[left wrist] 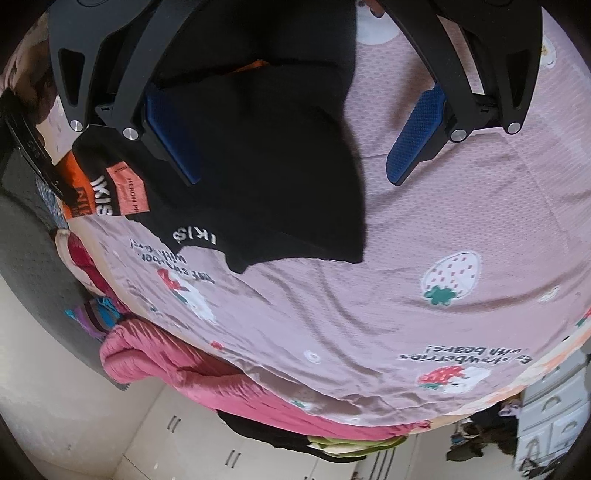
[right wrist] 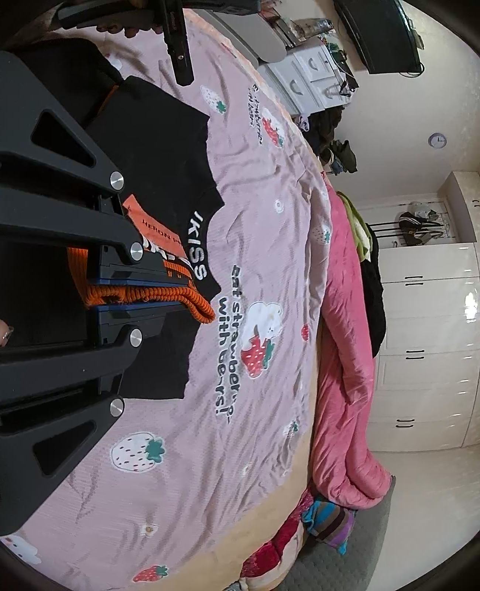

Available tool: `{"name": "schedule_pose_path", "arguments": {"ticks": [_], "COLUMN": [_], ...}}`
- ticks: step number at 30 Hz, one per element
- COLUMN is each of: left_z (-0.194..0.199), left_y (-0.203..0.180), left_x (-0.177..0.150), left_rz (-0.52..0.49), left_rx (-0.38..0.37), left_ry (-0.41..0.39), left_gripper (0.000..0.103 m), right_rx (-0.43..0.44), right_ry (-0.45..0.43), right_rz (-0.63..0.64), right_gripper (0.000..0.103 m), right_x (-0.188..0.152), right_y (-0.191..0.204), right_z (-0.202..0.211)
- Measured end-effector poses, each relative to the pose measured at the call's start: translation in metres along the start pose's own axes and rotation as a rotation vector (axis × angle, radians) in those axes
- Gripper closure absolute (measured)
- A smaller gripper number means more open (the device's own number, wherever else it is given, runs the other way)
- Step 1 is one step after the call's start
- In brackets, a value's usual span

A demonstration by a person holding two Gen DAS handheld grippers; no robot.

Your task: Fold small clothes

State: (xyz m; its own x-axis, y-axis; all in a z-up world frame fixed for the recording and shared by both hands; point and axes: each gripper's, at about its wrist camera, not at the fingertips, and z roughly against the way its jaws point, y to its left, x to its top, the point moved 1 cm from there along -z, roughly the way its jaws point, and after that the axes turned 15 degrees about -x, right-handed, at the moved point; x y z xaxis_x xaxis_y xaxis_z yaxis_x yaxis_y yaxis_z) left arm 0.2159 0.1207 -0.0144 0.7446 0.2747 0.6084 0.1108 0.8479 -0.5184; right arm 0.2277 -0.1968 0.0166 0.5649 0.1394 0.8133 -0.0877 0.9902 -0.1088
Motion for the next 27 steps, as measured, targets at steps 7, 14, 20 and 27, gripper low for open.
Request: {"name": "schedule_pose_path", "arguments": {"ticks": [7,14,20,27], "left_z": [-0.01,-0.015,-0.025,-0.03], "left_y": [-0.009,-0.02,-0.032,-0.038], "left_x": [-0.004,-0.008,-0.014,-0.018], "left_rz": [-0.024,-0.053,-0.102,-0.13], "left_rx": [-0.012,-0.041,-0.027,-0.008], "left_ry": [0.028,0.042,0.08,0.099], "left_gripper": [0.009,0.01,0.01,0.009], "right_rx": [0.001,0.004,0.003,0.003], "right_ry": [0.039,0.055,0.076,0.1], "right_rz": [-0.015,-0.021,-0.035,-0.047], "right_gripper": [0.097,0.097,0.097,0.097], "right_x": [-0.01,-0.017,-0.021,-0.025], "right_y": [-0.006,-0.01,-0.013,-0.015], "right_z": [-0.008,-0.011,-0.014,-0.018]}}
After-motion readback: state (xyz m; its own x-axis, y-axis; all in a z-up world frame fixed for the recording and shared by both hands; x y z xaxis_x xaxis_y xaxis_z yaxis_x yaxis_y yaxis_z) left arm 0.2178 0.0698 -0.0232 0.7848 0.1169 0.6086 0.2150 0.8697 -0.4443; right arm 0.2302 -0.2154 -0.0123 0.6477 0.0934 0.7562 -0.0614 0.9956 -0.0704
